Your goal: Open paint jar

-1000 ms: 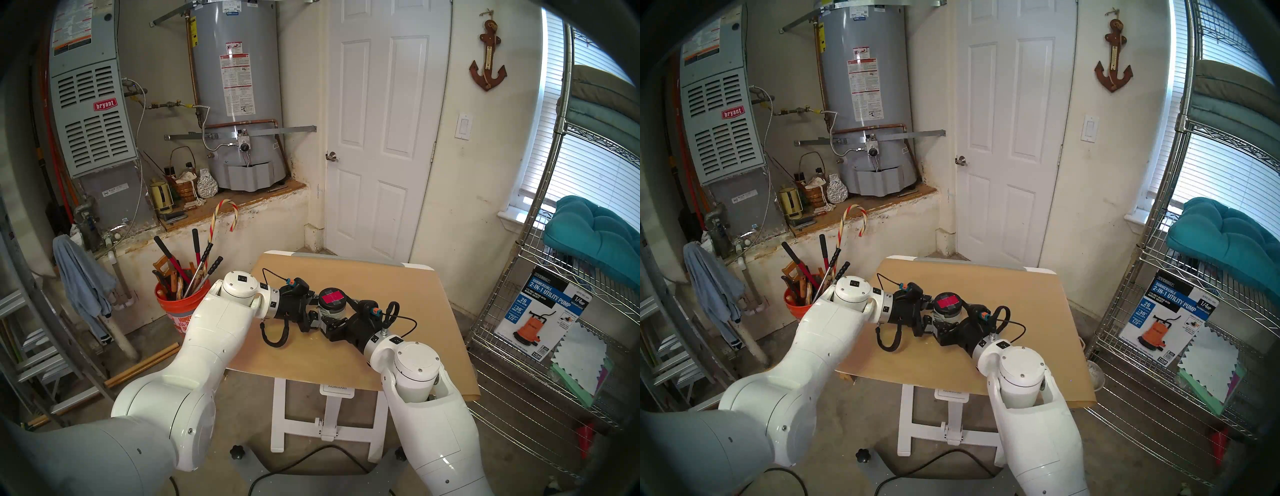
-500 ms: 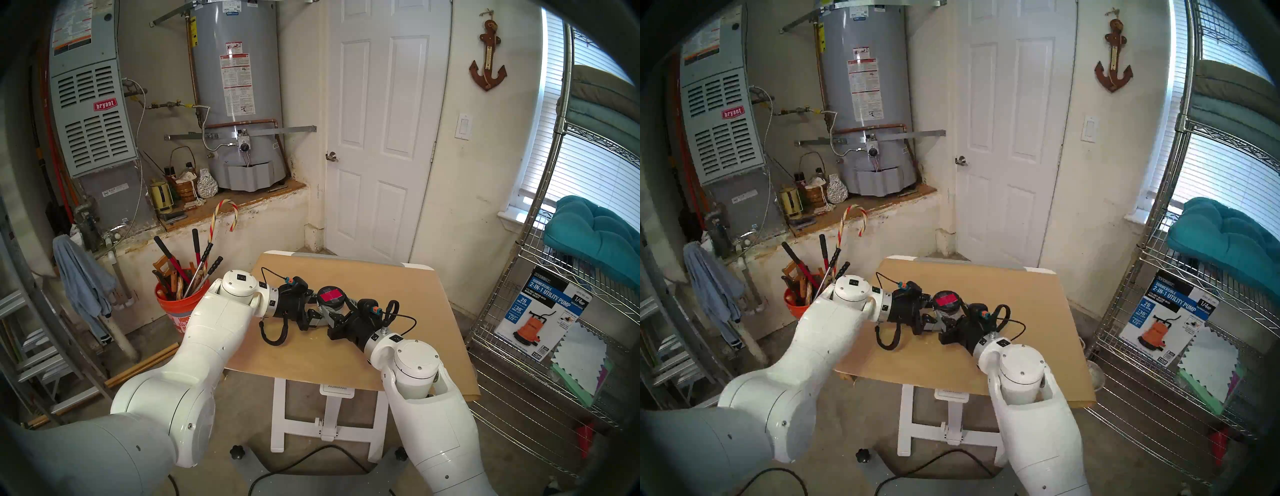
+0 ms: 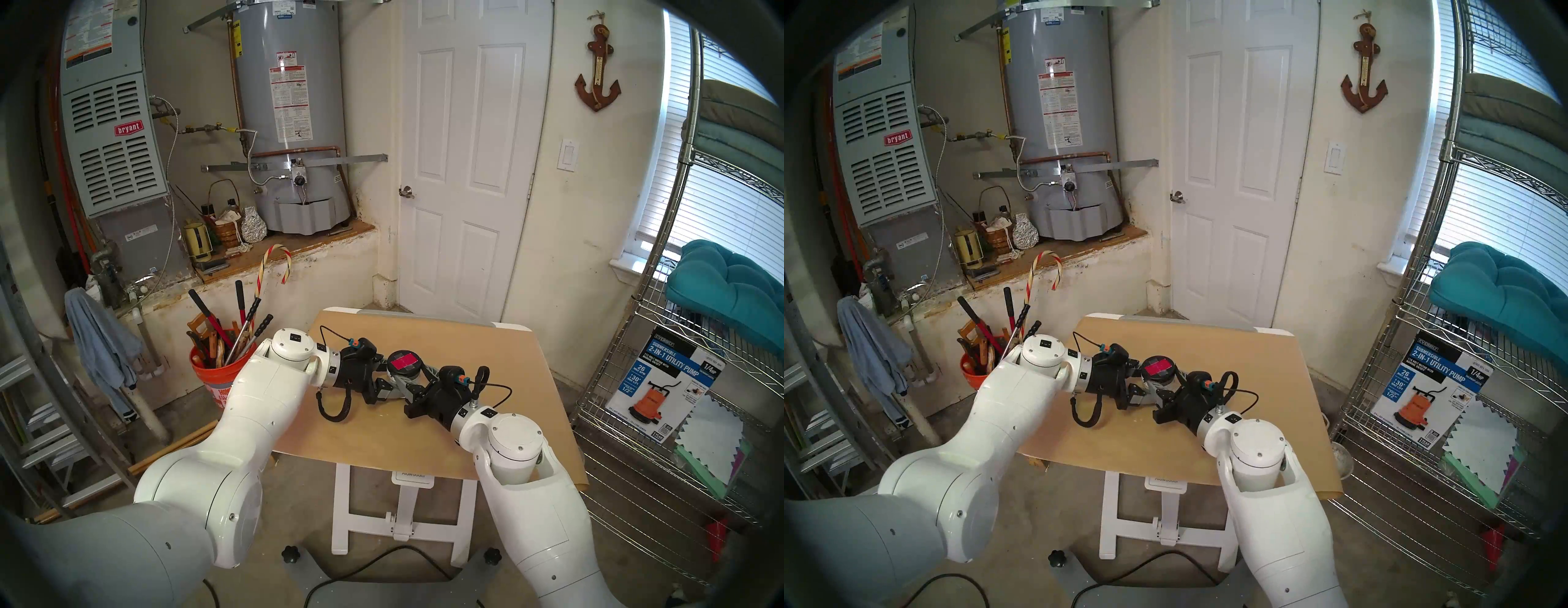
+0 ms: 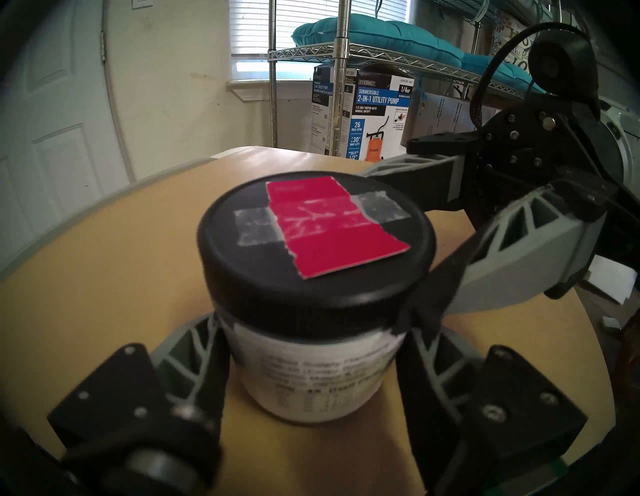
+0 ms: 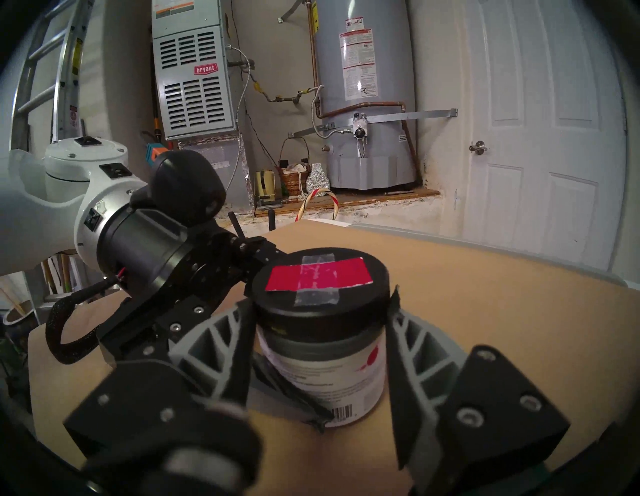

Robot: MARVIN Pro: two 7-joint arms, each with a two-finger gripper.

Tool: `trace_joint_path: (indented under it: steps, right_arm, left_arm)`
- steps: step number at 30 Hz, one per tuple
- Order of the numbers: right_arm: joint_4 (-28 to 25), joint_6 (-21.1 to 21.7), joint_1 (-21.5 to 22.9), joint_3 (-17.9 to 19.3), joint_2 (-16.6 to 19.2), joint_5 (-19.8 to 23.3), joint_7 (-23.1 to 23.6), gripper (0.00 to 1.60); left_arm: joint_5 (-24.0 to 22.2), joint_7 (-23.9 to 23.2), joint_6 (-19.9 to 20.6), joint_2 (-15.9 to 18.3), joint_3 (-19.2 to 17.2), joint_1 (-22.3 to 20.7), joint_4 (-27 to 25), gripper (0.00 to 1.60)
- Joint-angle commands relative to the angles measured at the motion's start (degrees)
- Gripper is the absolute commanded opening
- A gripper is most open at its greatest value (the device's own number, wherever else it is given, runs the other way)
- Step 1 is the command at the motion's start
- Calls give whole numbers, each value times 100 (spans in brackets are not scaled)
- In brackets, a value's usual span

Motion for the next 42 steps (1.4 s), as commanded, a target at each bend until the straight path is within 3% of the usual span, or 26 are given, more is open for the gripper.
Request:
trace_joint_path:
  steps: [1,12,20,24,32,38,40,41,42]
  right_arm:
    - [21,-85,284,-121,148,79,422,24]
    - [358,-194,635,-120,424,237,1038,28]
    - [740,-302,985,-171,584,349,1564,26]
    - [857,-384,1123,-230,641,350,1776,33]
    - [927,-413,1244,-282,699,380,2086,25]
    - [957,-416,1311,-349,774,349,2319,31]
    - [973,-427,1316,-345,755,373,2350,72]
    - [992,-455,1310,-330,733,408,2368,160]
    - [951,-421,1276,-318,712,384,2293,160]
  left_arm:
    - [15,-116,-22,2,56,-126,55,0]
    - [1,-265,-265,96,128,-329,387,0]
    - [42,-333,-626,133,235,-629,907,0]
    - [56,-381,-771,121,274,-762,1156,0]
    - [88,-443,-1097,82,332,-1091,1732,0]
    - [111,-460,-1252,13,372,-1284,2071,0]
    - [114,-459,-1289,-1,380,-1333,2165,0]
    - [114,-457,-1322,-8,383,-1367,2232,0]
    - [106,-443,-1349,-16,377,-1393,2296,0]
